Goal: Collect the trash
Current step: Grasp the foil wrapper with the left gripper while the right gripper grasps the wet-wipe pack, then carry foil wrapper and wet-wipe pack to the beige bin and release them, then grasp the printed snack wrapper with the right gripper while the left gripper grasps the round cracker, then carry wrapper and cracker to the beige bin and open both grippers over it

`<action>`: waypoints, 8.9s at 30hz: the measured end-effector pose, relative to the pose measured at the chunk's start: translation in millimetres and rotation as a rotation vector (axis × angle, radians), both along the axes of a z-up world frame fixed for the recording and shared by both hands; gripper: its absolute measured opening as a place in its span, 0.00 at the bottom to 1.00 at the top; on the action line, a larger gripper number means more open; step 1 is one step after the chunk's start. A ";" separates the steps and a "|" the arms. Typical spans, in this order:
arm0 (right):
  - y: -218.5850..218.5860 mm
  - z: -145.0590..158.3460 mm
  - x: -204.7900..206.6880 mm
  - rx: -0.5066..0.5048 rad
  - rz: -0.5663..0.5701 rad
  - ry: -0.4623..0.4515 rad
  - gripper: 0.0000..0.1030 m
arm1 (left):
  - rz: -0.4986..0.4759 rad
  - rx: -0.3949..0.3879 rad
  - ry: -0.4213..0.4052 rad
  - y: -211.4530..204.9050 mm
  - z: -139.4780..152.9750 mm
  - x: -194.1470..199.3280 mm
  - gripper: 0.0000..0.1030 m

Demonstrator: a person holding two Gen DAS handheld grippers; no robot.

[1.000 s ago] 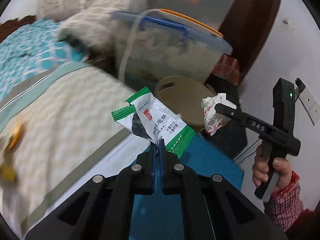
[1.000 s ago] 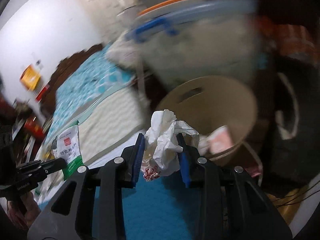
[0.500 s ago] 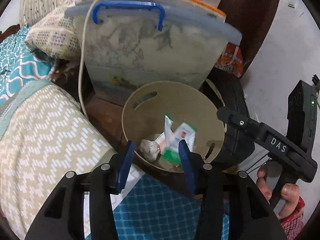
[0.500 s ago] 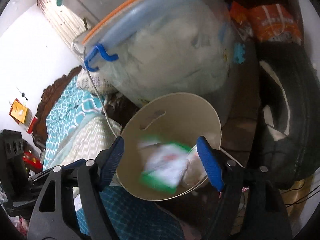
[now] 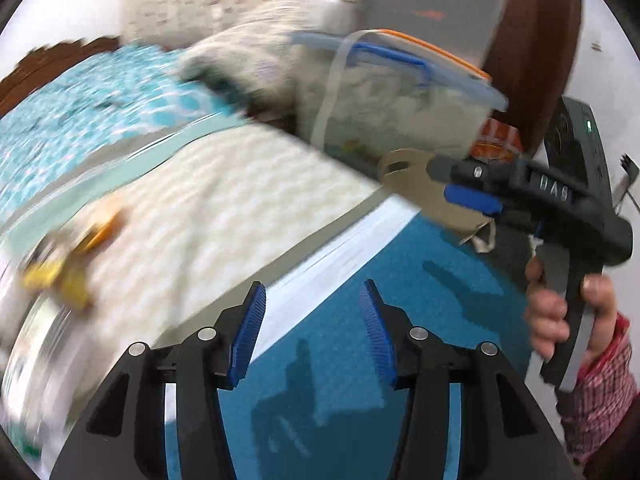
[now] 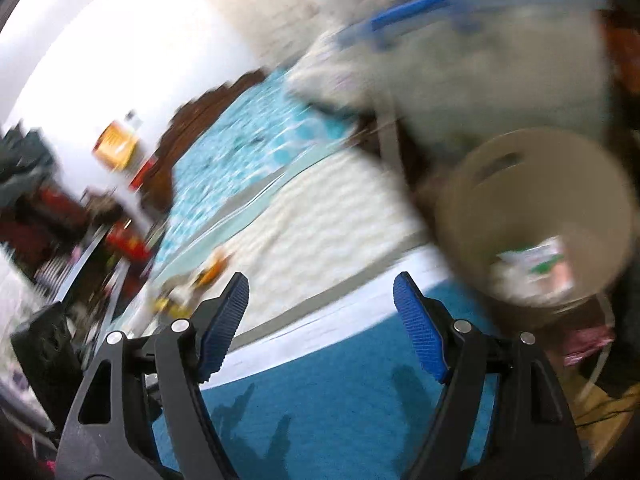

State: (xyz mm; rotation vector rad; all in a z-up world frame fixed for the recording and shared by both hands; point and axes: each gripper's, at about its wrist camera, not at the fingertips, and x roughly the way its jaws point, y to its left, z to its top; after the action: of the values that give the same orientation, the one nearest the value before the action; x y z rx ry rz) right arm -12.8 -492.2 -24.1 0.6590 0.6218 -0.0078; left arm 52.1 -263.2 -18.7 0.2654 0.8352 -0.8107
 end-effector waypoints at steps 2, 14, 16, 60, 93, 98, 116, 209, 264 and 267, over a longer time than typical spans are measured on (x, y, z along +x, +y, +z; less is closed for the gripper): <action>38.7 -1.7 17.7 0.013 0.088 0.010 0.74 | 0.074 0.007 0.012 50.4 -5.0 -0.9 0.45; 216.7 -13.2 78.1 -0.061 0.406 0.105 0.72 | 0.508 -0.063 0.000 301.6 5.0 -7.1 0.45; 238.1 -6.6 87.3 -0.106 0.431 0.098 0.72 | 0.596 -0.100 -0.017 334.4 10.8 0.7 0.48; 266.9 -26.0 -29.8 -0.258 0.380 0.147 0.83 | 0.306 -0.214 0.242 253.1 -50.5 -35.4 0.05; 250.3 -69.2 2.5 0.355 0.524 0.238 0.47 | 0.201 -0.255 0.294 231.3 -48.2 -41.1 0.05; 262.2 -59.3 1.0 0.280 0.511 0.215 0.36 | 0.211 -0.263 0.296 235.4 -48.6 -41.0 0.05; 199.2 -29.7 -13.7 0.123 0.333 0.103 0.35 | 0.190 -0.247 0.227 223.4 -22.3 -29.2 0.05; 78.1 -29.5 162.2 0.419 0.176 0.031 0.23 | 0.257 0.249 0.409 107.4 -7.9 302.5 0.41; 227.5 -49.3 -0.7 0.118 0.380 0.162 0.23 | 0.337 -0.119 0.481 250.7 -46.3 16.8 0.58; 229.8 -52.6 3.6 0.124 0.385 0.169 0.23 | 0.344 -0.122 0.449 243.7 -47.6 19.8 0.56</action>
State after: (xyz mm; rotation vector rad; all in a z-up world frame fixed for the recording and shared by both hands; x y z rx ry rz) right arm -9.2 -262.4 -76.7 0.6535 0.9101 0.3385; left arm 71.8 -19.5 -66.3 -0.1757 1.2071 -0.5992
